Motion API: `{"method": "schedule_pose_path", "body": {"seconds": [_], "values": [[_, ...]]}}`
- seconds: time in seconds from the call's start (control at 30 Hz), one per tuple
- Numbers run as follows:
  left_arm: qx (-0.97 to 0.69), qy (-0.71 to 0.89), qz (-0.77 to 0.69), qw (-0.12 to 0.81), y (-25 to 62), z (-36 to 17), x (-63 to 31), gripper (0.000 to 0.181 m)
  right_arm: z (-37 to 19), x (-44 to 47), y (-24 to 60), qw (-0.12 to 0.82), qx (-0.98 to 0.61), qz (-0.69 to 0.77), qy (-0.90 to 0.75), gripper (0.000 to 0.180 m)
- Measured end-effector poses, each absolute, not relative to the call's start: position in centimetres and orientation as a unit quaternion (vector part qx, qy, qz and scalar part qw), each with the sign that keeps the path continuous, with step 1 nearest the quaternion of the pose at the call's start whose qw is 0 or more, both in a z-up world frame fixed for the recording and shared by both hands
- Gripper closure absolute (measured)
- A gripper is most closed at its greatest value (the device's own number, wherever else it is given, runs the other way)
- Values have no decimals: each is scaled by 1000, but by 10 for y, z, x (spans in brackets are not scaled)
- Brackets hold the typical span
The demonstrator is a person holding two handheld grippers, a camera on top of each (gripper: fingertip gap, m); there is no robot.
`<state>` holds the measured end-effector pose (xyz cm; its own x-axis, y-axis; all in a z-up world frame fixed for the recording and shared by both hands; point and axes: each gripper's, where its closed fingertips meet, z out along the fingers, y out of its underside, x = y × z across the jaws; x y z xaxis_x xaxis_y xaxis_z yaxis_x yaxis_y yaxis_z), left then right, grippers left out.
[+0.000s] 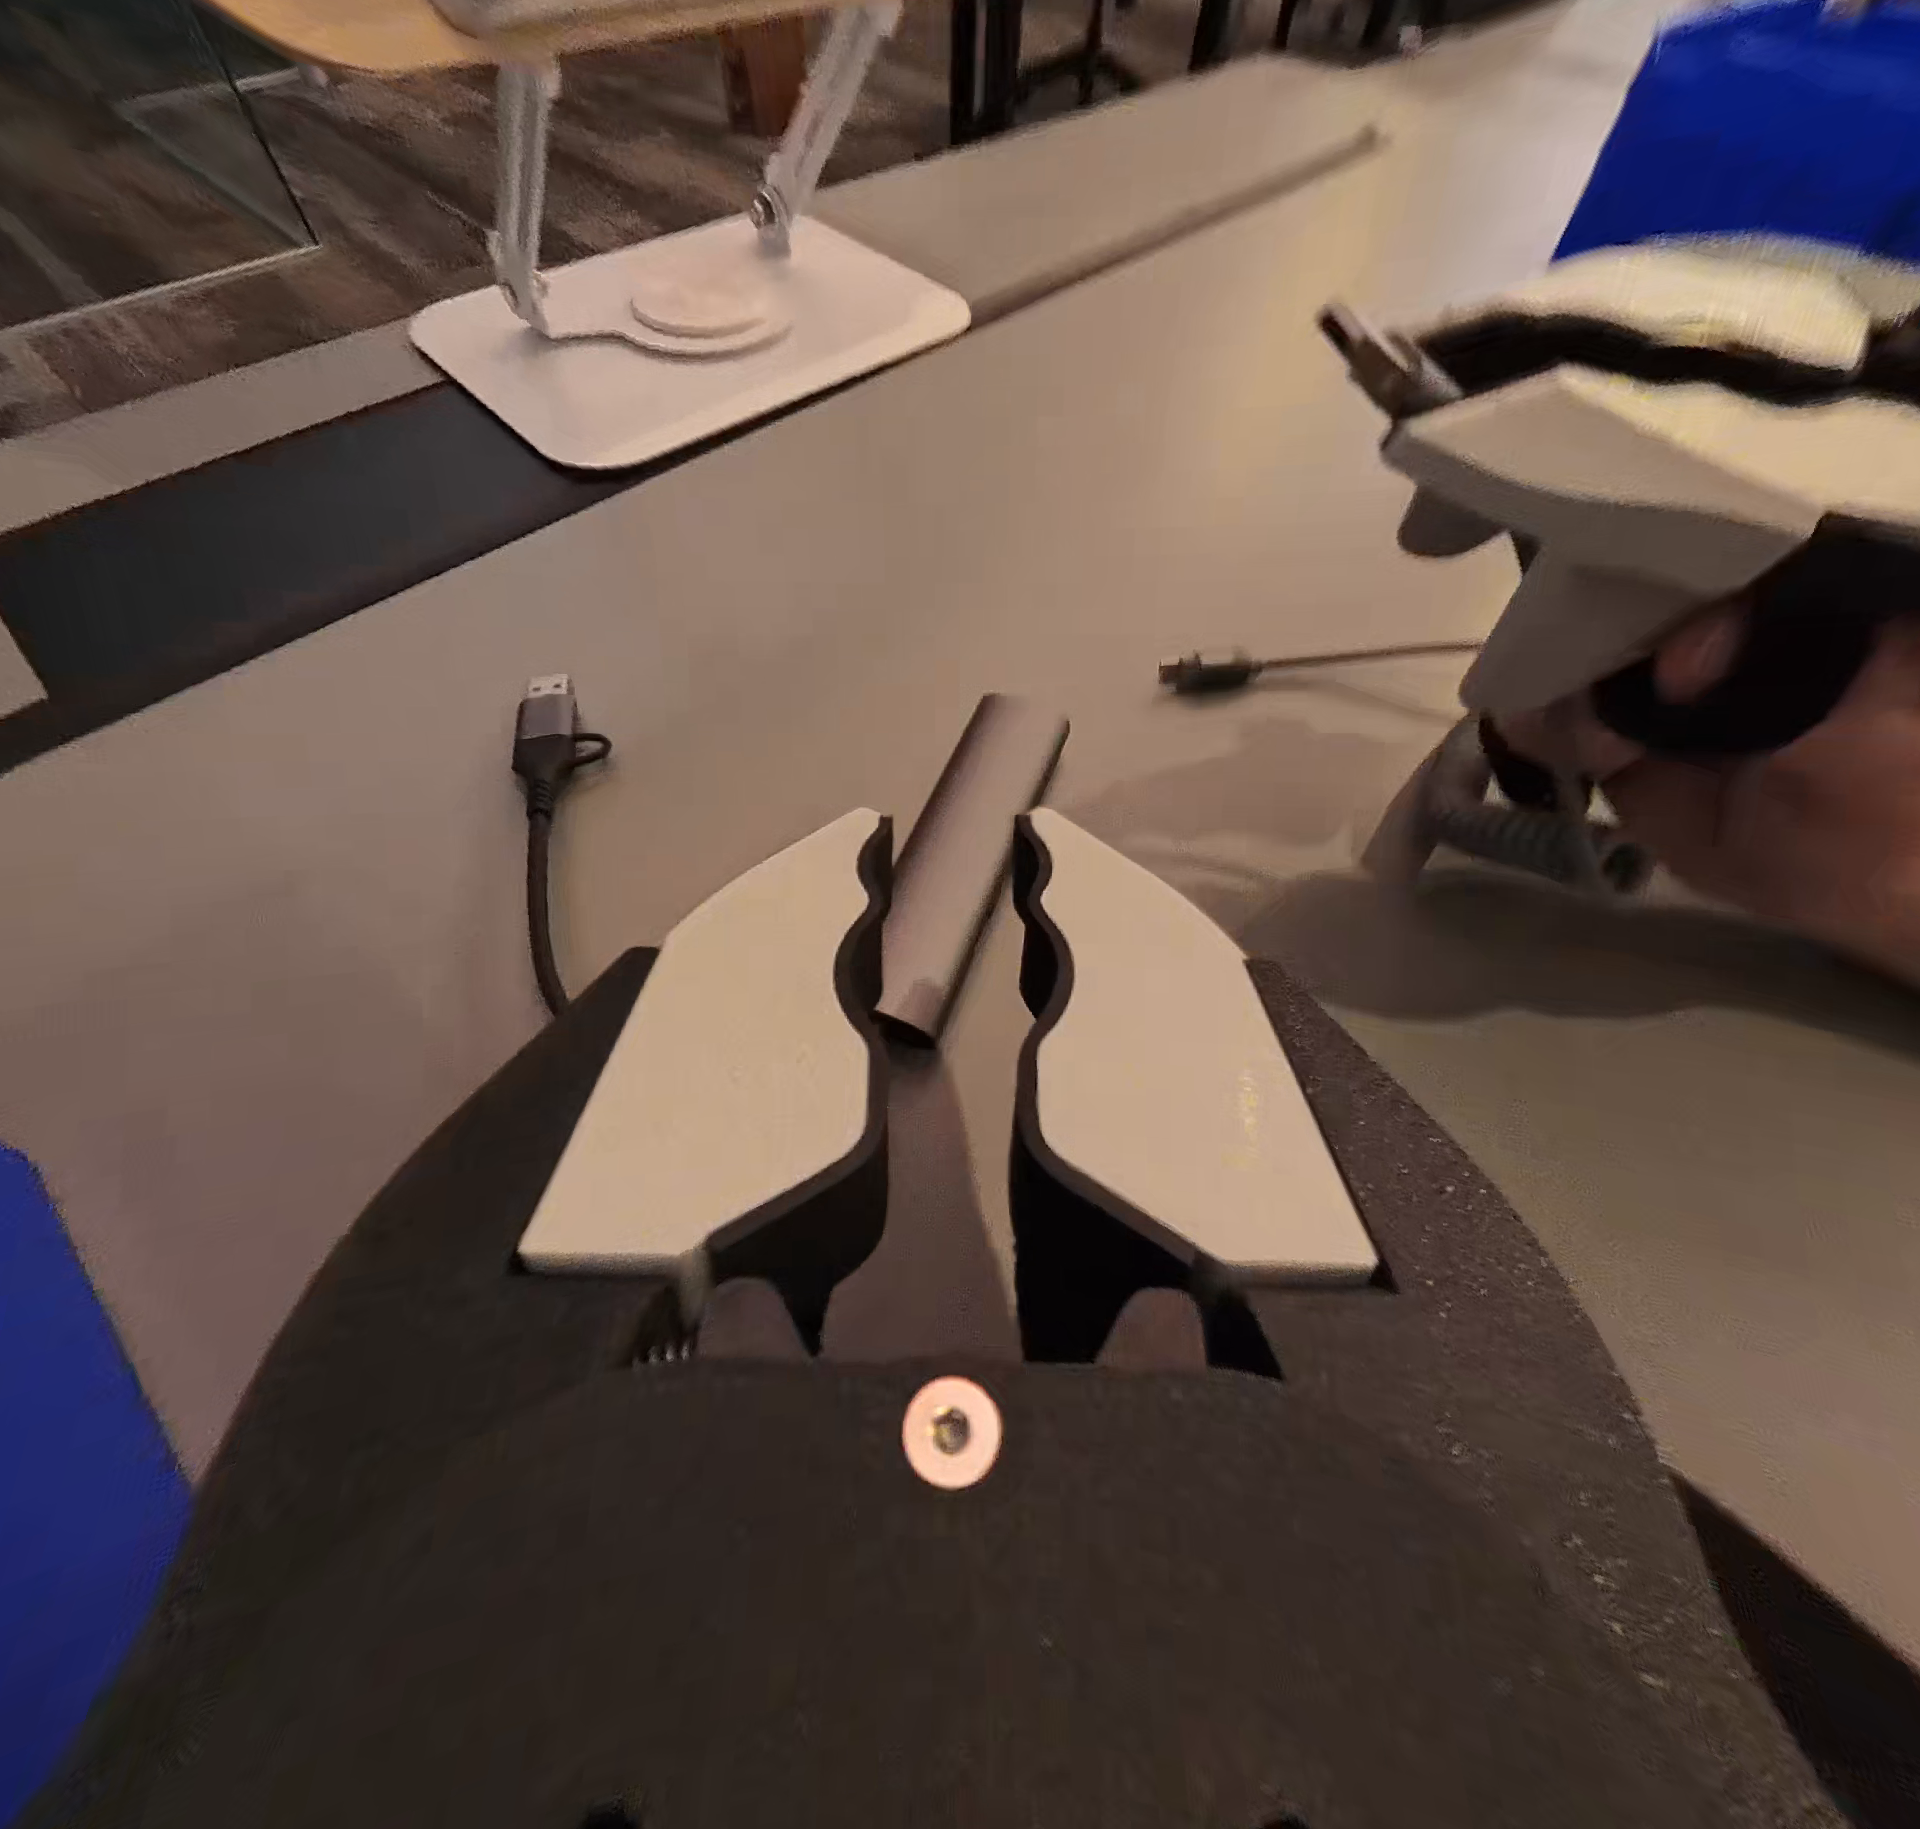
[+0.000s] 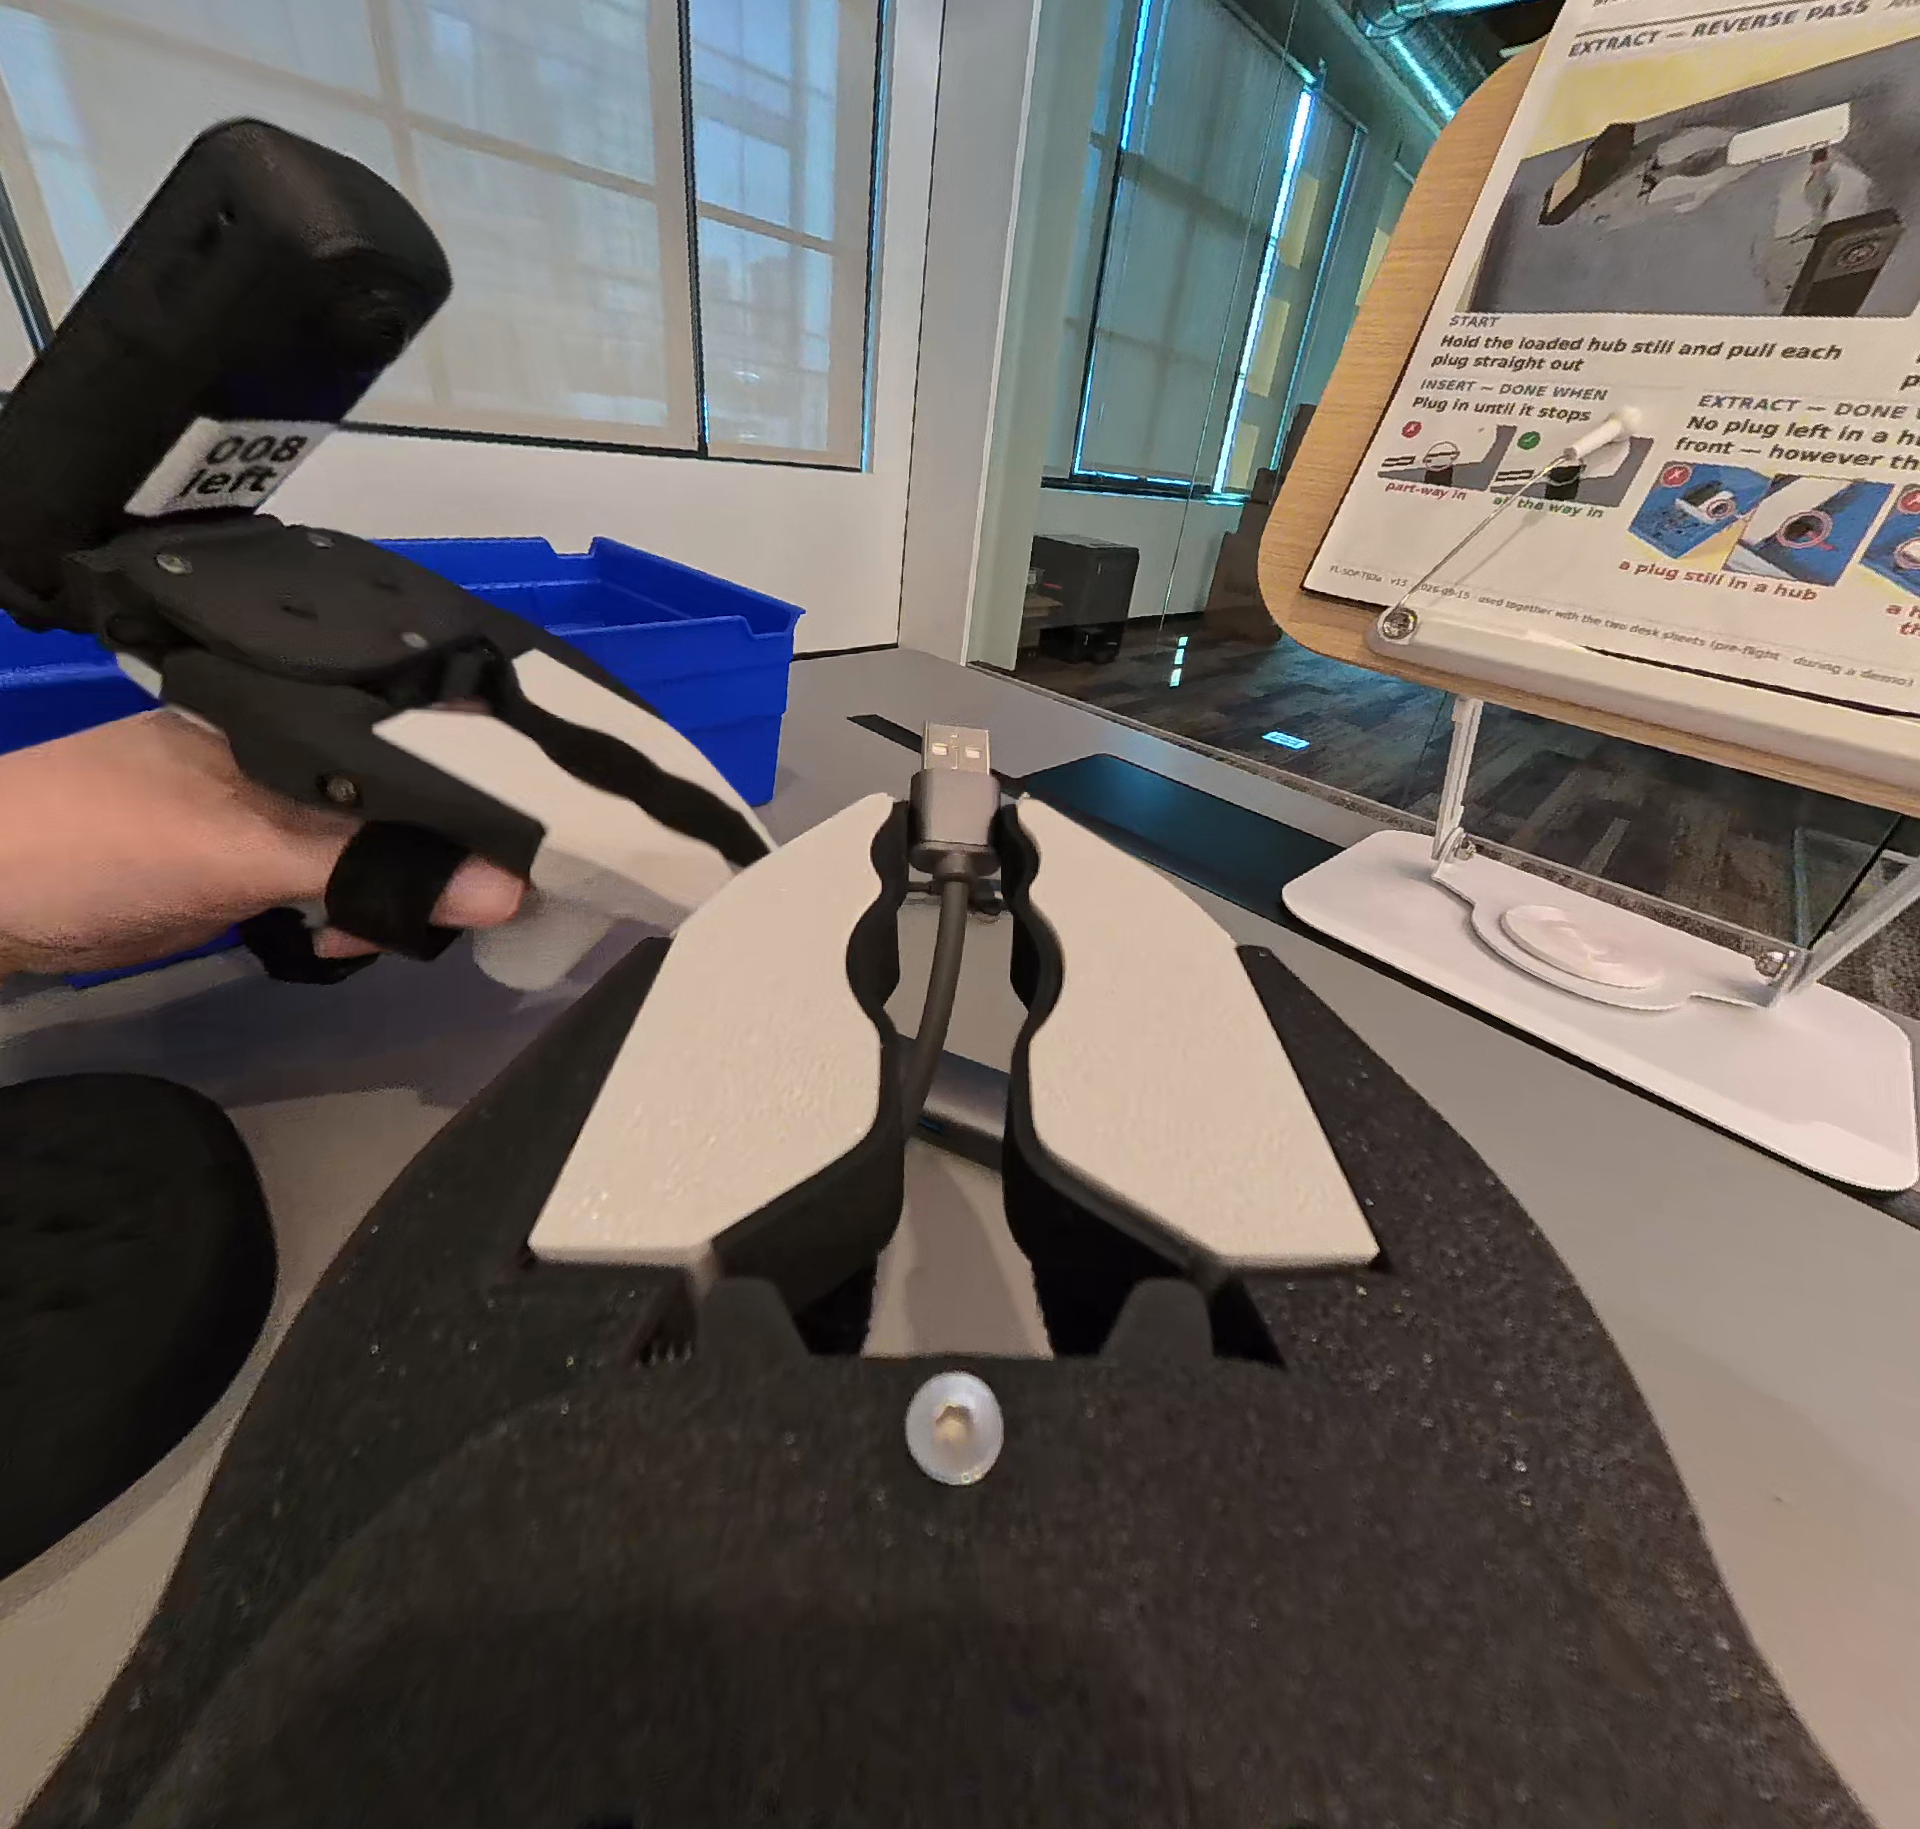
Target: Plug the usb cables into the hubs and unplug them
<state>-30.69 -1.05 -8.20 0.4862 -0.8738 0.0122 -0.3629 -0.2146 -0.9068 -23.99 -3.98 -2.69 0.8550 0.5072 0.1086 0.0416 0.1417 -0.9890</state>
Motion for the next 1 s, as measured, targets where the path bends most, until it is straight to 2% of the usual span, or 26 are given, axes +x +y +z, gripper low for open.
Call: {"method": "schedule_pose_path", "body": {"seconds": [0.07,0.17,0.33,0.47,0.63,0.8,0.9,1.0], "values": [[-732,456,-244,443,-13,-97,-302,155,-28,-240,-39,722,-637,158,-221,163],[-724,467,-225,456,-9,-100,-297,139,-30,-242,-39,717,-639,162,-227,163],[-741,455,-253,424,-2,-112,-297,130,-31,-244,-39,713,-640,170,-231,163],[-770,473,-215,370,4,-142,-302,127,-31,-245,-40,710,-640,176,-236,163],[-777,486,-201,347,9,-150,-301,123,-30,-243,-39,709,-640,176,-237,164],[-782,482,-207,338,9,-151,-301,126,-31,-238,-36,706,-646,176,-233,163],[-777,487,-211,338,5,-150,-300,147,-32,-236,-35,702,-650,179,-230,163],[-783,478,-207,340,4,-150,-301,148,-35,-234,-33,695,-658,177,-227,163]]}}
